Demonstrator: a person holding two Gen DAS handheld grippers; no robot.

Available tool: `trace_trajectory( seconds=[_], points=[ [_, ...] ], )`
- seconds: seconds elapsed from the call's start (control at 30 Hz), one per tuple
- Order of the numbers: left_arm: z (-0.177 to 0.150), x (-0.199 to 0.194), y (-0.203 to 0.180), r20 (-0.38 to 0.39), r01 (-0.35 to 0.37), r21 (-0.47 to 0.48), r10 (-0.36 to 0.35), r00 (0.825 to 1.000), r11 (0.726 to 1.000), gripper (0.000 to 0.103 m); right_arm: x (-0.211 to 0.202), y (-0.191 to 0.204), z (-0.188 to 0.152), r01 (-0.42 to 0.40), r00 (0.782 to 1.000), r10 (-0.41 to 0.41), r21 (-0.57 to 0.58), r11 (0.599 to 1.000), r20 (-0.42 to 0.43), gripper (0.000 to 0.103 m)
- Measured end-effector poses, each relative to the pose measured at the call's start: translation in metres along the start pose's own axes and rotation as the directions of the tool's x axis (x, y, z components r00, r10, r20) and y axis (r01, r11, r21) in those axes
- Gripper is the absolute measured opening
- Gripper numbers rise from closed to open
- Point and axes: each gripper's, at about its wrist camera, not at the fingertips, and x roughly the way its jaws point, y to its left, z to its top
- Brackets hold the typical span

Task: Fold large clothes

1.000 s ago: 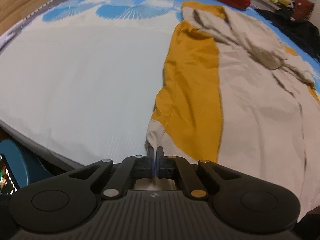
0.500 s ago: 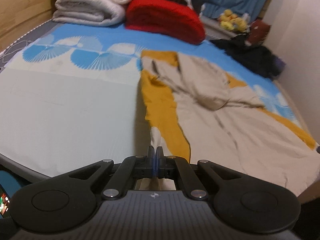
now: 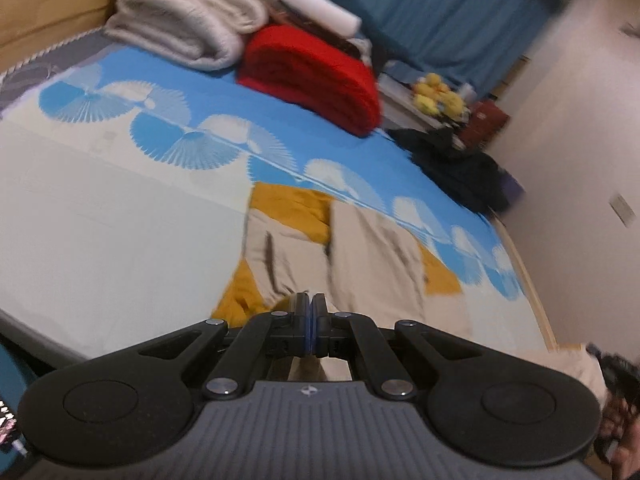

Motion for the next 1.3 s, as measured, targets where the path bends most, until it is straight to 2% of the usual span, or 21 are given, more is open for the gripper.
trace_trajectory(
  seconds=[0.13, 0.2, 0.23, 0.27, 0.33, 0.4, 0.47, 0.5, 0.57, 0.67, 0.7, 0.8, 0.83, 0.93, 1.07, 1.23, 1.3],
  points=[
    [0.038, 0.092, 0.031, -0.029, 0.001, -0.119, -0.004, 1.000, 0.993, 0.001, 0.085, -0.019, 0.019, 0.042, 0.999, -0.041, 0.064, 0.997, -0.028, 0.000],
    [0.058, 0.139, 0.051, -0.041, -0.011, -0.212, 0.002, 0.999, 0.977, 0.006, 0.133, -0.023, 0.026, 0.082, 0.996, -0.077, 0.078, 0.994, -0.054, 0.000],
    [0.065, 0.153, 0.056, -0.025, -0.023, -0.237, 0.018, 1.000, 0.971, 0.014, 0.158, -0.024, 0.029, 0.101, 0.993, -0.096, 0.071, 0.992, -0.069, 0.001],
    [0.071, 0.162, 0.060, -0.007, -0.017, -0.250, 0.016, 1.000, 0.968, 0.025, 0.181, -0.026, 0.030, 0.134, 0.989, -0.130, 0.064, 0.989, -0.074, 0.007],
    [0.077, 0.173, 0.073, 0.034, 0.006, -0.292, 0.004, 0.999, 0.956, 0.037, 0.208, -0.029, 0.033, 0.211, 0.977, -0.212, 0.061, 0.975, -0.002, 0.011],
    [0.075, 0.179, 0.079, 0.030, 0.005, -0.311, 0.004, 1.000, 0.950, 0.037, 0.224, -0.037, 0.033, 0.239, 0.970, -0.241, 0.066, 0.969, 0.023, 0.013],
    [0.070, 0.188, 0.078, -0.031, -0.040, -0.288, 0.033, 0.999, 0.957, 0.037, 0.237, -0.048, 0.024, 0.237, 0.971, -0.237, 0.085, 0.968, -0.010, 0.016],
    [0.068, 0.193, 0.076, -0.060, -0.065, -0.260, 0.051, 0.997, 0.963, 0.037, 0.244, -0.052, 0.018, 0.232, 0.972, -0.228, 0.081, 0.969, -0.054, 0.018],
    [0.066, 0.204, 0.071, -0.086, -0.097, -0.191, 0.082, 0.993, 0.977, 0.037, 0.264, -0.060, 0.010, 0.233, 0.960, -0.220, 0.058, 0.971, -0.175, 0.021],
    [0.058, 0.221, 0.069, -0.111, -0.154, -0.120, 0.141, 0.984, 0.981, 0.037, 0.281, -0.066, 0.001, 0.236, 0.944, -0.229, 0.004, 0.972, -0.238, 0.038],
    [0.055, 0.225, 0.068, -0.122, -0.166, -0.111, 0.152, 0.981, 0.980, 0.038, 0.287, -0.069, -0.003, 0.243, 0.936, -0.236, -0.007, 0.970, -0.261, 0.041],
    [0.050, 0.238, 0.067, -0.157, -0.199, -0.104, 0.181, 0.971, 0.975, 0.041, 0.299, -0.075, -0.019, 0.270, 0.908, -0.263, -0.024, 0.963, -0.327, 0.041],
    [0.050, 0.242, 0.066, -0.157, -0.199, -0.102, 0.182, 0.971, 0.975, 0.045, 0.303, -0.077, -0.022, 0.273, 0.901, -0.268, -0.033, 0.961, -0.341, 0.041],
    [0.049, 0.253, 0.061, -0.175, -0.220, -0.089, 0.202, 0.964, 0.971, 0.050, 0.312, -0.079, -0.030, 0.275, 0.888, -0.276, -0.057, 0.960, -0.368, 0.041],
    [0.049, 0.269, 0.059, -0.214, -0.252, -0.084, 0.230, 0.949, 0.964, 0.050, 0.324, -0.084, -0.035, 0.284, 0.868, -0.292, -0.082, 0.955, -0.401, 0.041],
    [0.051, 0.278, 0.059, -0.217, -0.263, -0.098, 0.237, 0.947, 0.960, 0.050, 0.332, -0.082, -0.036, 0.277, 0.862, -0.297, -0.108, 0.955, -0.410, 0.042],
    [0.050, 0.282, 0.057, -0.223, -0.265, -0.090, 0.239, 0.945, 0.960, 0.050, 0.331, -0.078, -0.036, 0.264, 0.866, -0.293, -0.127, 0.956, -0.405, 0.033]
  ],
)
